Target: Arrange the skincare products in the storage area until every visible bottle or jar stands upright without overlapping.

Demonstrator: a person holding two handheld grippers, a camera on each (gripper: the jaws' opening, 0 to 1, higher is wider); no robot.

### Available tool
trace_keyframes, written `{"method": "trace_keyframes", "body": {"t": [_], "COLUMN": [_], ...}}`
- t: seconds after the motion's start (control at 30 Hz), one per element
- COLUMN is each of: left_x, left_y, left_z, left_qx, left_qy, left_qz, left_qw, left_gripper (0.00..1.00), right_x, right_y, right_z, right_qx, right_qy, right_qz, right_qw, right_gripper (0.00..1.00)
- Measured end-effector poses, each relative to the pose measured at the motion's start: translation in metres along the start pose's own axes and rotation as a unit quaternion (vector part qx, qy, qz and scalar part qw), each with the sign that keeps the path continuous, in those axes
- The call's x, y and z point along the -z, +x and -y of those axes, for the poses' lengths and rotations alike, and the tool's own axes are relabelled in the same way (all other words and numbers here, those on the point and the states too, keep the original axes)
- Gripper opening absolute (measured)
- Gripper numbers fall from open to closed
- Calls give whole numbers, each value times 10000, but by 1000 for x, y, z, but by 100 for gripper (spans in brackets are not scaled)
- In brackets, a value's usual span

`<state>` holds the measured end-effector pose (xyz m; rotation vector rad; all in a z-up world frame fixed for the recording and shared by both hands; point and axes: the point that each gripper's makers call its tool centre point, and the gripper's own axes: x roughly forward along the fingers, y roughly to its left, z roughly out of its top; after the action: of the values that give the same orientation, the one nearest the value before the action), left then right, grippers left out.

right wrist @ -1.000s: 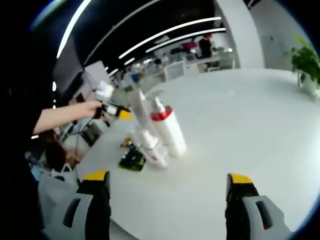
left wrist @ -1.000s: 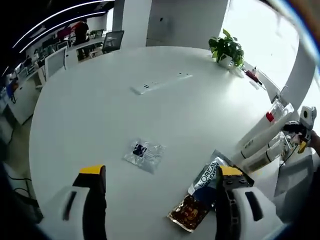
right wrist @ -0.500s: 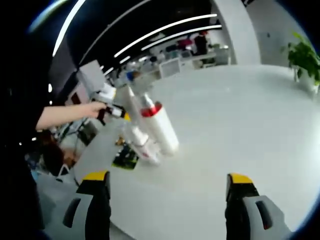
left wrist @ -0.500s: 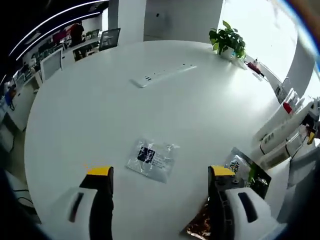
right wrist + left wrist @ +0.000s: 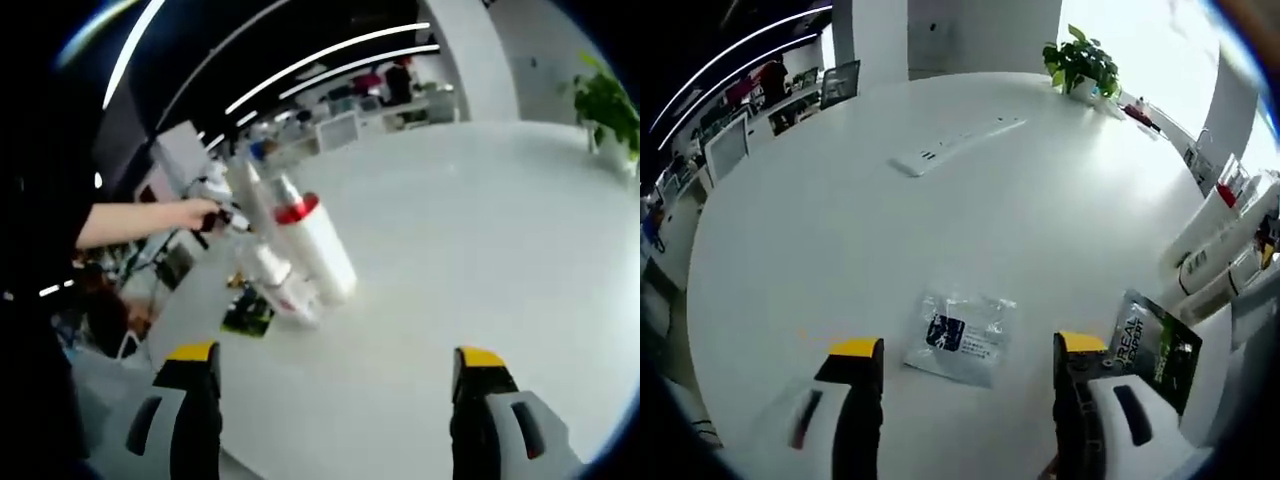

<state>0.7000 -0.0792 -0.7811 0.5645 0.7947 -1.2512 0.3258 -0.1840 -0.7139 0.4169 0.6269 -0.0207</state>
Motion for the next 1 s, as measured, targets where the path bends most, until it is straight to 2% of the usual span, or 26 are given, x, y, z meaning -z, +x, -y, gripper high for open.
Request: {"method": "trace_keyframes", "body": {"t": [0.13,0.2,0.37,0.43,0.47,0.5,0.53,0.93,0.97,1.0], "left_x": [5,6,3,4,4,2,3,3,3,4], "left_y": [7,8,7,6,6,5,5,8,8,8], "left_z": [1,-4,-8,-8,-6,-2,0,2,2,6], "left_qx": [32,-76,-130,-143,-124,-55,-32,-167,-168,-102], "left_qy": [203,329,266,238,310,446,437,318,315,375], "left_qz": [-171,-210,-102,-145,-148,-128,-155,-168,-168,-175], "left_qw": [9996,9992,9995,9995,9993,9989,9989,9992,9992,9991], "left_gripper": [66,68,60,59,55,45,44,42,39,14], "right_x": [-1,-2,-1,-1,-1,-1,-2,-1,0,0], "right_y": [0,0,0,0,0,1,1,0,0,0], "right_z": [2,3,4,4,4,4,3,3,3,3], "right_qx": [24,31,35,31,28,22,18,11,13,12], "right_qy": [21,22,26,31,30,26,27,29,33,38], "right_qz": [13,13,-6,-3,-4,-5,-9,-18,-20,-26], "right_qw": [10000,10000,10000,10000,10000,10000,10000,10000,10000,10000], "right_gripper": [98,98,98,98,98,98,98,98,98,98]}}
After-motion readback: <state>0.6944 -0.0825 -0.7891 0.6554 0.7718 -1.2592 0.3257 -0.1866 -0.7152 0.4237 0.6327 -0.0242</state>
